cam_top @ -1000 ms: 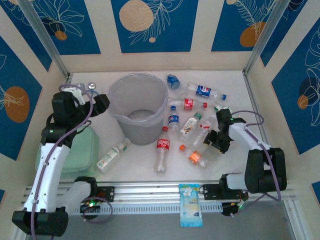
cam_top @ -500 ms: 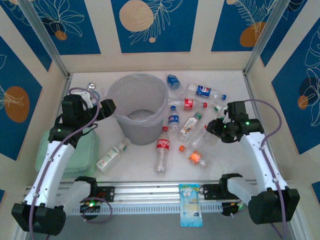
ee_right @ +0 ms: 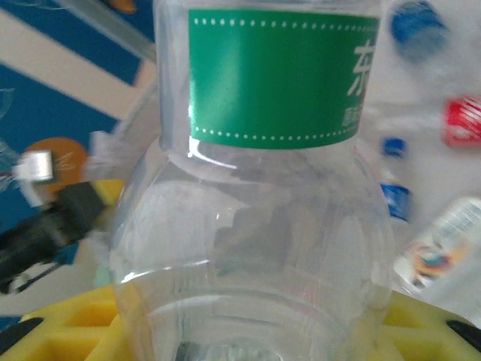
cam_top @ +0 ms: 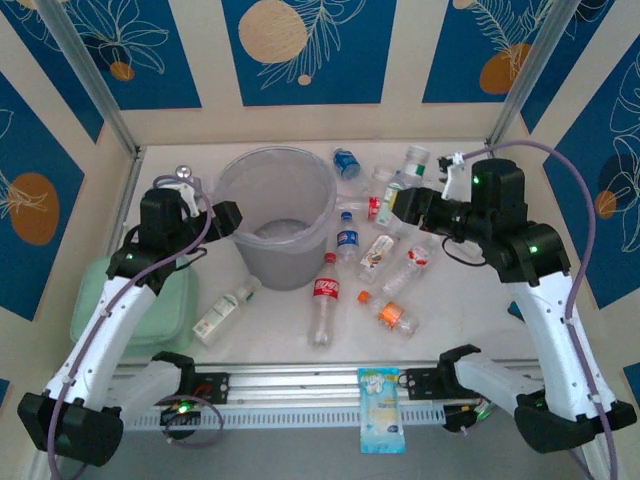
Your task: Put the plastic bottles in the bin
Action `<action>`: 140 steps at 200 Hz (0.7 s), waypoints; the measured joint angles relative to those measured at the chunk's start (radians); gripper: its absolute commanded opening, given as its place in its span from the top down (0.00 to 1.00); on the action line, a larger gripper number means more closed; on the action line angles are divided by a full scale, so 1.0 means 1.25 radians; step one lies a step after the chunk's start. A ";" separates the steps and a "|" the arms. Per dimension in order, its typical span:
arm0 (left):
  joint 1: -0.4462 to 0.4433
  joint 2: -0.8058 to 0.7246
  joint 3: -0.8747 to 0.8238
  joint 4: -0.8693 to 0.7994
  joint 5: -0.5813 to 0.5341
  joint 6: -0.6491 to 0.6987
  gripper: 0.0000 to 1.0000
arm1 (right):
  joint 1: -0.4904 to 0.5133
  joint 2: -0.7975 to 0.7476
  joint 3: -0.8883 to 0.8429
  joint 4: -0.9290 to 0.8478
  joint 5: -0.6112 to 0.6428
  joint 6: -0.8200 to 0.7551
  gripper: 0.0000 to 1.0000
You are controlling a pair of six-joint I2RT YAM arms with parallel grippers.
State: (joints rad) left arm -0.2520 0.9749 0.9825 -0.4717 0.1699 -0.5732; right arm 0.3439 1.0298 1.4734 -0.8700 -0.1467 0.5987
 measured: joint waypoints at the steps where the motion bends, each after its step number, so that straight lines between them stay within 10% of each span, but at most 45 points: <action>1: -0.002 0.000 0.000 0.000 -0.003 -0.001 0.27 | 0.003 0.002 0.003 0.001 0.000 0.000 0.92; 75: -0.063 0.016 0.000 0.005 -0.069 -0.011 0.30 | 0.284 0.407 0.374 0.000 0.116 -0.121 0.94; 140: -0.075 0.043 0.021 0.011 -0.091 -0.018 0.30 | 0.363 0.753 0.692 -0.170 0.196 -0.219 0.94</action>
State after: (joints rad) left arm -0.3454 1.0286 1.0092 -0.4576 0.0566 -0.5957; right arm 0.7982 1.9705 2.3379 -1.0821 0.0986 0.3244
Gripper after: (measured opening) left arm 0.703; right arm 0.503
